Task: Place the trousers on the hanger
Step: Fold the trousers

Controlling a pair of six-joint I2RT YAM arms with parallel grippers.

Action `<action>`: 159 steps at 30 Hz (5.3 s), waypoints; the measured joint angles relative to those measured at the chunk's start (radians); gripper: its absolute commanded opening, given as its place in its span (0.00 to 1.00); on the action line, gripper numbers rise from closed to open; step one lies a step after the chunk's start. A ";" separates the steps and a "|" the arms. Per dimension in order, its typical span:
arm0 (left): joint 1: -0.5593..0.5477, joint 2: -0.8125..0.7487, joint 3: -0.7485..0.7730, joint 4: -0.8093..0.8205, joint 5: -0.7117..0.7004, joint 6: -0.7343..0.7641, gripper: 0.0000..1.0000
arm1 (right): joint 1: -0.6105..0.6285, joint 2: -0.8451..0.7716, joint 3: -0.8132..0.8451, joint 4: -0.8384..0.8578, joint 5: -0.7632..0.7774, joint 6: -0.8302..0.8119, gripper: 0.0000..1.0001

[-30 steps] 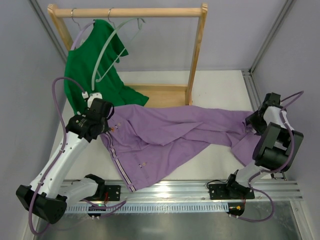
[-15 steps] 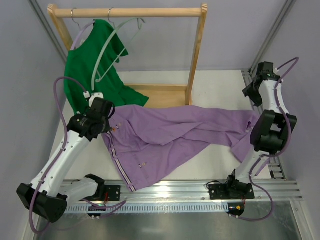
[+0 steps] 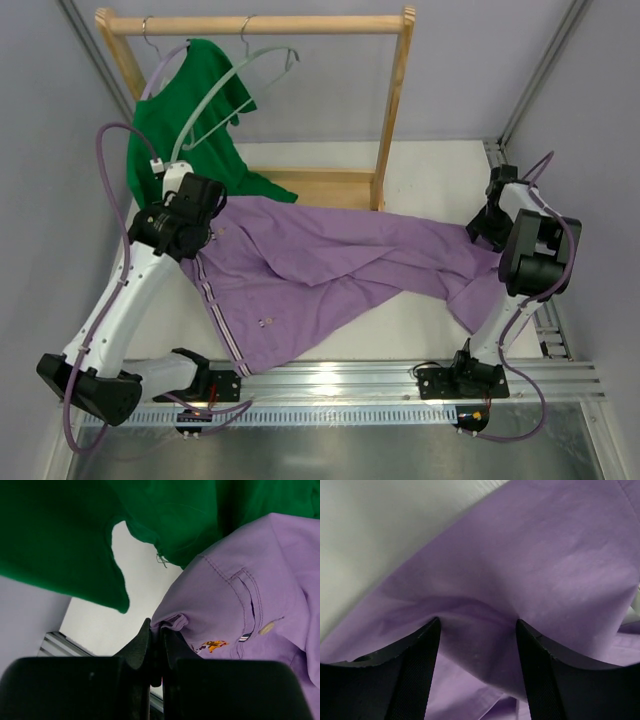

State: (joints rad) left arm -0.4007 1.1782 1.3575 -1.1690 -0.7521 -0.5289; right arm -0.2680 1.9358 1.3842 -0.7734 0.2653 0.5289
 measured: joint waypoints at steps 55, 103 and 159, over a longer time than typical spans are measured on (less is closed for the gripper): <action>0.028 -0.027 -0.154 0.028 0.037 -0.047 0.00 | -0.035 0.066 0.278 -0.004 0.027 0.060 0.04; 0.044 -0.038 -0.173 0.008 -0.006 -0.101 0.00 | -0.065 0.111 0.227 0.033 0.085 0.066 0.03; 0.233 -0.053 -0.175 0.043 0.087 -0.100 0.00 | -0.049 0.197 0.222 0.032 0.121 0.063 0.37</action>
State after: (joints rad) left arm -0.1677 1.1252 1.1820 -1.1255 -0.6655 -0.6292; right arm -0.3168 2.1326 1.6066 -0.7410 0.3862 0.5922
